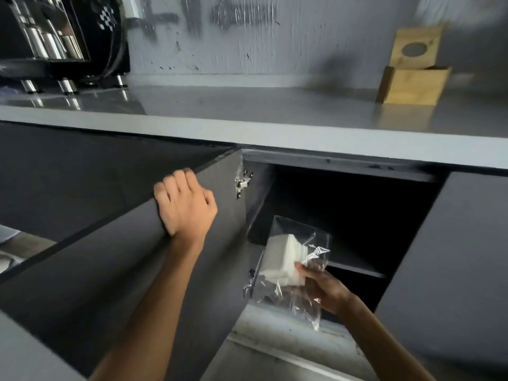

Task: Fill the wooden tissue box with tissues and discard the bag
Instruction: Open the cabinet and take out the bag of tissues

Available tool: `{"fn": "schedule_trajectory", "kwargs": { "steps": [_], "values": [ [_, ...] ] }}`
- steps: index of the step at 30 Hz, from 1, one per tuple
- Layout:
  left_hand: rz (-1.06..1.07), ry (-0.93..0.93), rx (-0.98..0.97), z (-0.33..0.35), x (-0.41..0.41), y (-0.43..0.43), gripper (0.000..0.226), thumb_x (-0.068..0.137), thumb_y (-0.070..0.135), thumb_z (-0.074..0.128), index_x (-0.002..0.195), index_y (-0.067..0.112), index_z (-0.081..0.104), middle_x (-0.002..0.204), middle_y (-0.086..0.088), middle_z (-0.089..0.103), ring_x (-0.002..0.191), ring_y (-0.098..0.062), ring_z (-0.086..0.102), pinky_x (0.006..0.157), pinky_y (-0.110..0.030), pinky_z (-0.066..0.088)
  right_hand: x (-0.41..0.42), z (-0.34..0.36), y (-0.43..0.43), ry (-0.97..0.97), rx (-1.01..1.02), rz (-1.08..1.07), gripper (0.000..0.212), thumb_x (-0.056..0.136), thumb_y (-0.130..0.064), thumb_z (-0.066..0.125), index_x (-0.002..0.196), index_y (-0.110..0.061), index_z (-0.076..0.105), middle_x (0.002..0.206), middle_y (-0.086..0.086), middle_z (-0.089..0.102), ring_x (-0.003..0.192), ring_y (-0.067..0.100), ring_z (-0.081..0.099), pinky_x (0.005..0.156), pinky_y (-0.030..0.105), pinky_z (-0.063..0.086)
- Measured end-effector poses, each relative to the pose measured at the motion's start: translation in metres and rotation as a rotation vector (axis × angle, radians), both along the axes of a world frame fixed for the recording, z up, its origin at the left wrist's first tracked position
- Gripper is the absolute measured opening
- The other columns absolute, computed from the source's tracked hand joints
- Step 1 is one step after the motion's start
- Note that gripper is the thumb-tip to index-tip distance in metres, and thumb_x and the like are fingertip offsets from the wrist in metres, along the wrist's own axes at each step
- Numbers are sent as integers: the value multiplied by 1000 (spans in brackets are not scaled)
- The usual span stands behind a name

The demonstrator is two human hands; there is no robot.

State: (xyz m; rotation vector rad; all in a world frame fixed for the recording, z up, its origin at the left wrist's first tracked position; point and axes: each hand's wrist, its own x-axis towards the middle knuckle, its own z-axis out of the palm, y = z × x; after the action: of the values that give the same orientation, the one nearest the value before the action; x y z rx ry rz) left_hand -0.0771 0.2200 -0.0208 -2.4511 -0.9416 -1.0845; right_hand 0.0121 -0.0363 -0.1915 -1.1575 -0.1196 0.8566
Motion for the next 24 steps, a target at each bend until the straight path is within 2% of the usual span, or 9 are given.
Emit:
{"fn": "schedule_trajectory", "kwargs": {
  "steps": [2, 3, 5, 8, 12, 16, 20, 23, 24],
  "values": [
    [-24, 31, -37, 8, -5, -7, 29, 83, 21, 40, 103, 3, 51, 96, -17, 53, 91, -34, 48, 93, -45, 29, -31, 10, -15, 36, 51, -26, 13, 91, -9, 63, 82, -3, 69, 112, 36, 60, 98, 48, 63, 83, 54, 54],
    [-22, 69, -50, 10, -10, -12, 31, 82, 21, 42, 105, 2, 51, 98, -18, 54, 93, -34, 48, 92, -45, 30, -41, 12, -20, 51, 123, -29, 14, 93, -9, 58, 91, 0, 69, 110, 33, 64, 92, 43, 68, 76, 49, 57],
    [-1, 191, -69, 16, -18, -20, 35, 82, 21, 48, 110, 1, 51, 104, -20, 56, 96, -36, 50, 90, -45, 36, -59, 16, -25, 38, 207, -36, 23, 92, -15, 62, 101, 5, 58, 108, 31, 64, 89, 39, 70, 76, 45, 47],
    [-17, 438, -100, 49, -24, -18, 46, 84, 26, 59, 124, 4, 53, 122, -20, 58, 110, -38, 56, 92, -42, 41, -77, 18, -19, 6, 198, -151, 41, 82, -23, 75, 79, -19, 34, 96, 24, 58, 77, 33, 71, 68, 38, 41],
    [-215, 623, -459, 93, -22, 31, 58, 93, 44, 54, 146, 27, 39, 155, -9, 34, 140, -33, 35, 114, -41, 26, -105, 23, -3, 50, 260, -224, 28, 88, -19, 67, 78, -20, 41, 84, 22, 53, 58, 24, 60, 41, 21, 44],
    [-402, 529, -910, 72, -44, 48, 58, 96, 51, 44, 149, 36, 25, 157, 7, 27, 144, -20, 28, 115, -36, 22, -136, 56, -4, 58, 146, -216, 30, 96, -20, 53, 71, -19, 36, 56, 8, 64, 41, 13, 54, 35, 19, 36],
    [-420, 446, -1130, 75, -51, 26, 61, 98, 46, 45, 151, 28, 23, 160, 4, 21, 146, -17, 22, 118, -32, 18, -156, 125, -19, 165, 217, -253, 26, 96, -15, 55, 79, -14, 35, 77, 27, 54, 44, 15, 61, 39, 17, 44],
    [-396, 382, -1303, 76, -55, -6, 59, 101, 40, 42, 153, 21, 21, 159, -1, 23, 146, -19, 24, 115, -29, 20, -166, 175, -27, 219, 242, -278, 29, 94, -13, 58, 74, -8, 37, 62, 16, 52, 56, 22, 66, 41, 19, 48],
    [-409, 358, -1356, 79, -58, -21, 59, 102, 36, 41, 153, 18, 19, 159, -4, 24, 145, -21, 25, 115, -29, 21, -170, 191, -30, 232, 246, -283, 26, 94, -13, 58, 78, -3, 40, 65, 17, 50, 60, 24, 67, 43, 20, 49]
  ]
}}
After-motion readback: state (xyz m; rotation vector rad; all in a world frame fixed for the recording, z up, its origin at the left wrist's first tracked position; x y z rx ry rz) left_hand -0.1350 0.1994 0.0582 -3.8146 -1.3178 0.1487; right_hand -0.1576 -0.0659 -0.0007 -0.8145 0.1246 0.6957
